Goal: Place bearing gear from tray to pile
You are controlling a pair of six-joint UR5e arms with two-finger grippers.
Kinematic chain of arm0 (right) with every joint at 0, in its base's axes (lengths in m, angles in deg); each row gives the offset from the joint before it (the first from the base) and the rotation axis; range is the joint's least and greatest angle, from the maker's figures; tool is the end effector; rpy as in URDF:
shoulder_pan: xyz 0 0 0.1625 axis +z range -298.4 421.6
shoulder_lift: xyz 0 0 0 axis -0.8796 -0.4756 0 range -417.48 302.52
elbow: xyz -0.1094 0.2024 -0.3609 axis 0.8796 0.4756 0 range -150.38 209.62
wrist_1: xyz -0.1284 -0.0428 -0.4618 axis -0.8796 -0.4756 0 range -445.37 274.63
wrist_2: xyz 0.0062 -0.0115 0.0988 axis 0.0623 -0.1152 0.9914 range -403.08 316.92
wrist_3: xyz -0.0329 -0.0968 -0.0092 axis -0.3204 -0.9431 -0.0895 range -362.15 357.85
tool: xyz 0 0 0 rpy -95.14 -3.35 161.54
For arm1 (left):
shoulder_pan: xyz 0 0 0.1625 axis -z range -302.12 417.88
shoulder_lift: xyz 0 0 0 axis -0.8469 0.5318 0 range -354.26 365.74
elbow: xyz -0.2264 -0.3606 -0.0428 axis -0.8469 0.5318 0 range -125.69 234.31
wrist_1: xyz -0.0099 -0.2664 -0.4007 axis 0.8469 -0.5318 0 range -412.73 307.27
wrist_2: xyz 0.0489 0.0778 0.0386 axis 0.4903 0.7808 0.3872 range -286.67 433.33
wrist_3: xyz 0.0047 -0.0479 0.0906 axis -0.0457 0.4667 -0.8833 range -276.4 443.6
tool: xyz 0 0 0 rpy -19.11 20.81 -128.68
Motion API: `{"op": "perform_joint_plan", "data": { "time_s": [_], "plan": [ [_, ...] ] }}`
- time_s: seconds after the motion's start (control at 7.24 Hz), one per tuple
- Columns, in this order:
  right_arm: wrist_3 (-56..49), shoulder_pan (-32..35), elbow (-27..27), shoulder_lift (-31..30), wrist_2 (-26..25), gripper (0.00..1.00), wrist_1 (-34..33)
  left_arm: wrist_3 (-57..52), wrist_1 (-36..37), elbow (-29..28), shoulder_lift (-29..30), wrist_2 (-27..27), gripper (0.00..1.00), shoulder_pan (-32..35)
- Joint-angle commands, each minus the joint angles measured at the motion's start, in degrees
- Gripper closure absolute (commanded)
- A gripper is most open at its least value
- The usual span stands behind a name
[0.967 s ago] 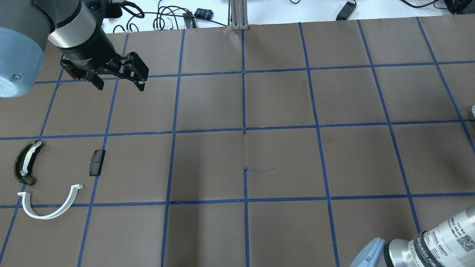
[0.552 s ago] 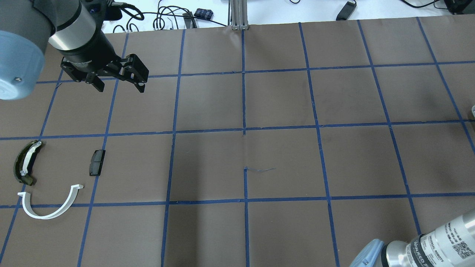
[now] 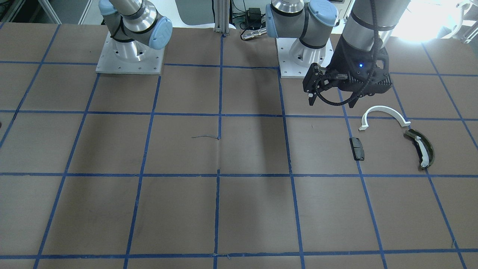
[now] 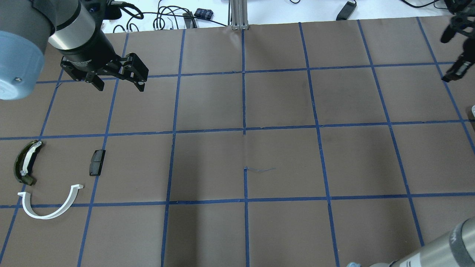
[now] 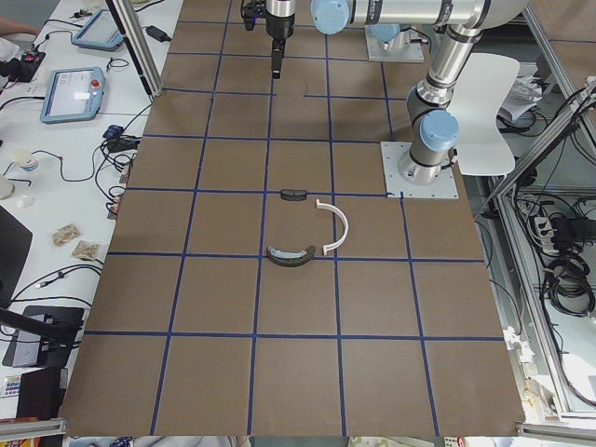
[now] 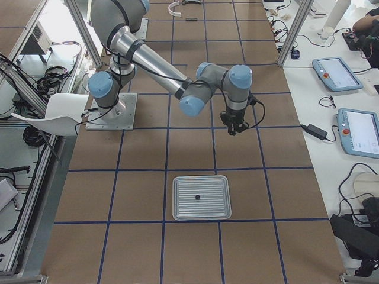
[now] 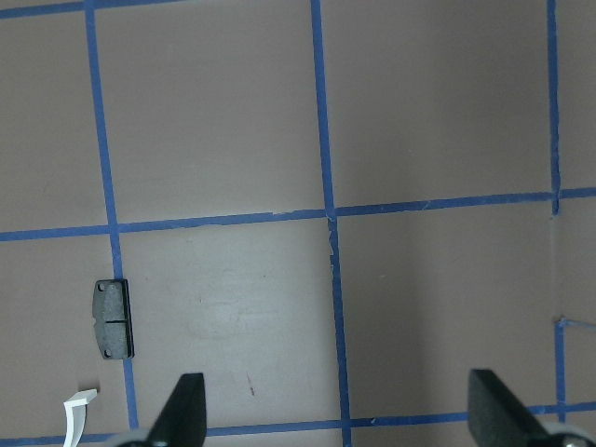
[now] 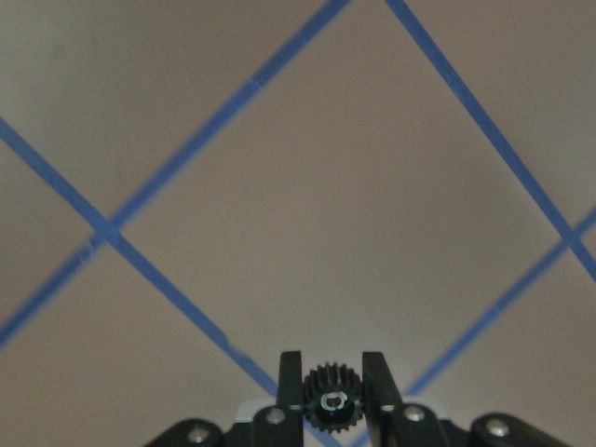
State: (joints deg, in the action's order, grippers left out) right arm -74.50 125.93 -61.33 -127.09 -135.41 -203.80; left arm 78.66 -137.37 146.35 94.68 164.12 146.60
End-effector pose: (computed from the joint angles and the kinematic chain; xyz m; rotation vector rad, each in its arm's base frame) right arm -0.1831 -0.6791 0.3060 1.1934 -2.7751 0.0764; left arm -0.1194 -0.5645 0.4878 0.0992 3.1198 -0.1180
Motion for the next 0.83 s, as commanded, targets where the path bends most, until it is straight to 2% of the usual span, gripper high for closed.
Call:
{"op": "perform_joint_plan", "data": {
  "time_s": [0.0, 0.28, 0.69],
  "plan": [
    [29.3, 17.6, -3.0, -0.4, 0.3, 1.00, -0.5, -0.2, 0.1, 0.4, 0.0, 0.1, 0.00, -0.1],
    [52.1, 30.2, -2.9, 3.2, 0.3, 1.00, -2.2, -0.4, 1.1, -0.3, 0.3, 0.1, 0.00, -0.2],
    [75.5, 45.2, -3.2, 11.2, 0.7, 1.00, -12.3, -0.2, 1.1, 0.3, 0.1, 0.0, 0.00, 0.0]
  ]
}}
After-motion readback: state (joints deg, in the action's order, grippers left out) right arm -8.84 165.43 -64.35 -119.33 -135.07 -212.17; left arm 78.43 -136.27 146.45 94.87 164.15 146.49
